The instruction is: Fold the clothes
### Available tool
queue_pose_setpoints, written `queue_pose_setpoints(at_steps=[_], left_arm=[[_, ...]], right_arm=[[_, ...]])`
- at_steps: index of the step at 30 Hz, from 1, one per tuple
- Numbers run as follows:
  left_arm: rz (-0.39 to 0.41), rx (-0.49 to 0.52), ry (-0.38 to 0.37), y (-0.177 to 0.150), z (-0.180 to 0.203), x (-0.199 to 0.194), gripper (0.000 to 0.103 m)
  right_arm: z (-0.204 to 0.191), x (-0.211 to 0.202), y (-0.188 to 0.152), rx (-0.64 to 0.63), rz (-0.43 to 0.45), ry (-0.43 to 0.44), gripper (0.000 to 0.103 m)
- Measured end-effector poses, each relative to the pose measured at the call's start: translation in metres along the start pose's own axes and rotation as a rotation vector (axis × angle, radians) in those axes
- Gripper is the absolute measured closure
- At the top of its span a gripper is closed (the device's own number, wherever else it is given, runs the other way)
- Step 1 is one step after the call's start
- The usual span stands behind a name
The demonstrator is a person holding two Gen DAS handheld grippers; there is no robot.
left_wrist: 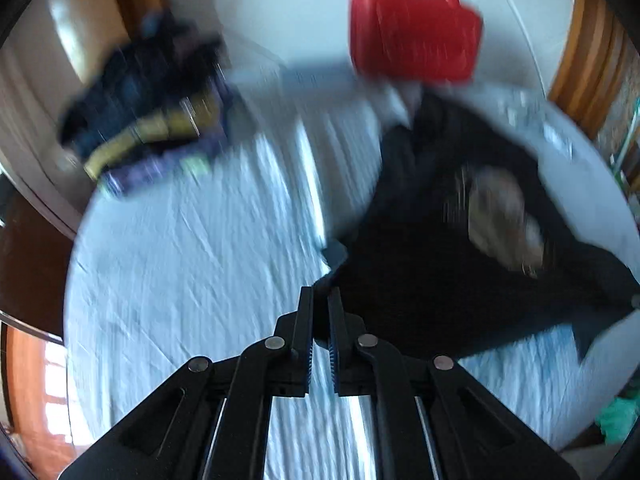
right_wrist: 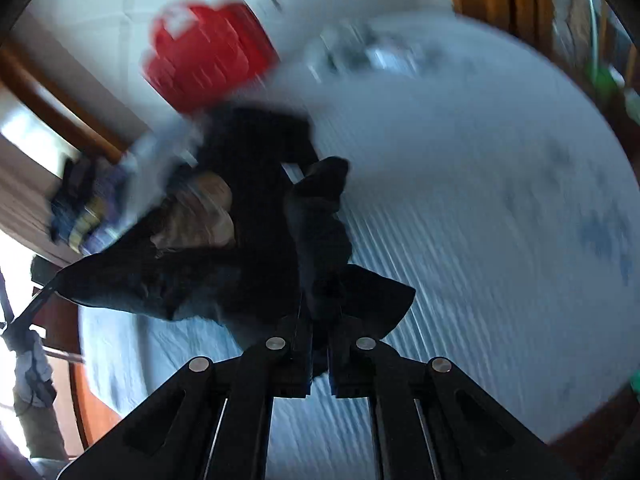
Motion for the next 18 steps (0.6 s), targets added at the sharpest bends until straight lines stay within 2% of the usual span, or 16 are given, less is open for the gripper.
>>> queue_pose_setpoints(at_steps=[1, 3, 7, 8, 9, 10, 11, 14, 18], left_arm=[[-0.025, 0.018, -0.004, -0.012, 0.006, 0.009, 0.097], [-0.056, 0.044, -0.016, -0.024, 0.015, 0.017, 0.097], [-0.009, 0.024, -0.074, -0.009, 0.017, 0.001, 0.092], [0.013, 0.017, -0.091, -0.002, 0.018, -0.007, 0.084], [0.032, 0.009, -0.101, 0.002, 0.017, -0.013, 0.077], [0.058, 0.005, -0.106, 0.012, 0.018, -0.016, 0.062], [0.073, 0.005, -0.104, 0.02, 0.019, -0.016, 0.056], [0.069, 0.015, -0.087, 0.025, 0.021, -0.003, 0.056], [0.03, 0.028, -0.05, 0.013, 0.022, 0.022, 0.056]], right_arm=[[0.009, 0.012, -0.012, 0.006, -0.045, -0.032, 0.093], [0.016, 0.015, -0.02, -0.003, -0.063, -0.081, 0.09], [0.009, -0.001, 0.001, -0.06, -0.008, -0.121, 0.072], [0.005, -0.006, 0.006, -0.08, 0.008, -0.123, 0.063], [0.001, -0.009, 0.011, -0.096, 0.023, -0.121, 0.049], [-0.004, -0.012, 0.016, -0.113, 0.037, -0.12, 0.043], [-0.004, -0.013, 0.021, -0.112, 0.044, -0.119, 0.04], [0.004, -0.015, 0.024, -0.072, 0.045, -0.099, 0.04], [0.02, -0.004, 0.012, -0.032, 0.006, -0.065, 0.04]])
Point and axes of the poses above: each gripper's, at about its wrist camera, not at the fingertips, and x roughly the way its jaws point, z to its right, y to its top, the point moved 7 cm from there along x, roughly the way its jaws point, and after that the axes turned 4 degrees about y, right-handed, at the moved point
